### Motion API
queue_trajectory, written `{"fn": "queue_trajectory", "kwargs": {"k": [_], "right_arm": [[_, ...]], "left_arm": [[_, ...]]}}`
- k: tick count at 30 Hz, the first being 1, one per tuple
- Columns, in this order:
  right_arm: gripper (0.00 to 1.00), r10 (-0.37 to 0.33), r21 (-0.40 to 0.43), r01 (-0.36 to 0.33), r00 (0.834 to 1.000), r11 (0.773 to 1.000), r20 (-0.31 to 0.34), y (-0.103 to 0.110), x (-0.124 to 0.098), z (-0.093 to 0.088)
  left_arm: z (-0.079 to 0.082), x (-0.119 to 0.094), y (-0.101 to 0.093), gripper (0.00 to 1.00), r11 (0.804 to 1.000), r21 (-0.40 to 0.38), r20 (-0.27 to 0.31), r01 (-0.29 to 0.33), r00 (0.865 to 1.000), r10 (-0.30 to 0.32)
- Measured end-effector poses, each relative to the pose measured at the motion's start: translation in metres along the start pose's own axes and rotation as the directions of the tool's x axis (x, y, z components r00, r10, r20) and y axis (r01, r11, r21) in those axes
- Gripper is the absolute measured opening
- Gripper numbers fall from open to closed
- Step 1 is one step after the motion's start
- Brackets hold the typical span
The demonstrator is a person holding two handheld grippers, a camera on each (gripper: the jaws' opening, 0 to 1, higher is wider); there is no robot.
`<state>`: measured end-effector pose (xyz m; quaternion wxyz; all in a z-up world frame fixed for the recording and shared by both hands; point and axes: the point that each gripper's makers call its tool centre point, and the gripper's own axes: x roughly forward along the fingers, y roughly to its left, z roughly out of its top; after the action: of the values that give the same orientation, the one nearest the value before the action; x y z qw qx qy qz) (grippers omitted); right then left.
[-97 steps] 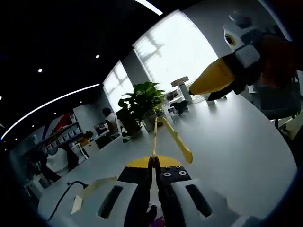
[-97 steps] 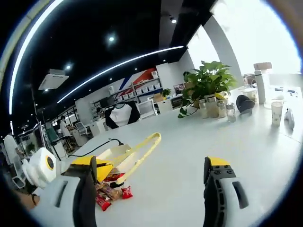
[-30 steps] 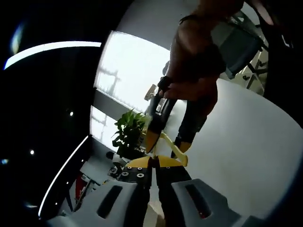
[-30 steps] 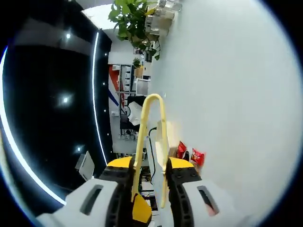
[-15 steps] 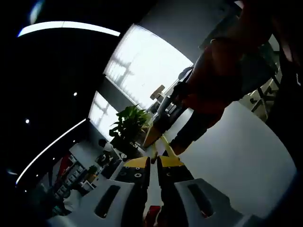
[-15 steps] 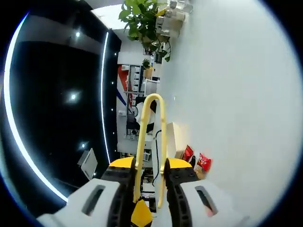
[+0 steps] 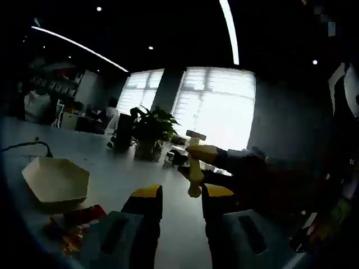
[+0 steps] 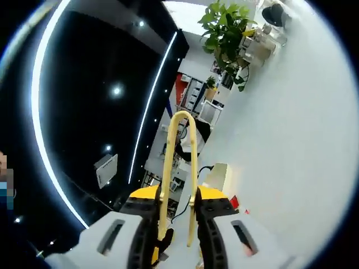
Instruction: Place the target food into the container with the food tongs after gripping and lifting it, then release it inside without dropping or visibly crushing the food.
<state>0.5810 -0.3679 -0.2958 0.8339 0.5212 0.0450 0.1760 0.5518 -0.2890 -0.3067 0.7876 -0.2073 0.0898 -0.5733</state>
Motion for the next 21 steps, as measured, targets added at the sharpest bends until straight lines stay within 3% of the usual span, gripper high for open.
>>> {"fn": "queue_trajectory", "kwargs": {"k": [2, 4, 6, 9, 10, 12, 15, 17, 20, 21], "right_arm": [[0.21, 0.013, -0.012, -0.013, 1.000, 1.000, -0.005, 0.003, 0.000, -0.002], [0.21, 0.026, -0.022, -0.027, 1.000, 0.999, -0.004, 0.006, 0.000, -0.005], [0.21, 0.045, -0.026, -0.045, 0.999, 0.999, -0.005, 0.011, 0.000, -0.008], [0.21, 0.107, -0.037, -0.106, 0.994, 0.994, 0.030, 0.025, -0.001, -0.005], [0.21, 0.112, -0.051, -0.110, 0.993, 0.993, 0.023, 0.027, -0.001, -0.005], [0.21, 0.106, -0.095, -0.104, 0.994, 0.990, 0.010, 0.028, 0.001, -0.007], [0.21, 0.136, -0.090, -0.134, 0.991, 0.987, 0.012, 0.033, 0.001, -0.007], [0.21, 0.149, -0.092, -0.147, 0.989, 0.985, 0.015, 0.035, 0.001, -0.007], [0.21, 0.169, -0.098, -0.167, 0.985, 0.981, 0.015, 0.038, 0.002, -0.006], [0.21, 0.174, -0.102, -0.172, 0.985, 0.980, 0.015, 0.039, 0.002, -0.006]], "left_arm": [[-0.005, 0.000, 0.001, 0.31, 0.999, -0.054, -0.014, 0.002, 1.000, -0.003], [-0.006, 0.002, -0.006, 0.33, 0.992, -0.121, -0.011, 0.045, 0.999, -0.046], [0.001, 0.004, -0.014, 0.32, 0.965, -0.239, 0.059, 0.104, 0.994, -0.093], [0.001, 0.005, -0.016, 0.33, 0.971, -0.218, 0.072, 0.102, 0.993, -0.089], [0.004, 0.007, -0.022, 0.33, 0.955, -0.265, 0.093, 0.134, 0.989, -0.113], [0.011, 0.009, -0.032, 0.32, 0.904, -0.372, 0.147, 0.210, 0.975, -0.166], [0.013, 0.014, -0.034, 0.25, 0.877, -0.419, 0.165, 0.237, 0.969, -0.183], [0.013, 0.016, -0.034, 0.24, 0.879, -0.412, 0.169, 0.239, 0.968, -0.184], [0.019, 0.018, -0.039, 0.24, 0.835, -0.467, 0.221, 0.289, 0.953, -0.207], [0.019, 0.020, -0.038, 0.24, 0.832, -0.475, 0.222, 0.286, 0.954, -0.201]]}}
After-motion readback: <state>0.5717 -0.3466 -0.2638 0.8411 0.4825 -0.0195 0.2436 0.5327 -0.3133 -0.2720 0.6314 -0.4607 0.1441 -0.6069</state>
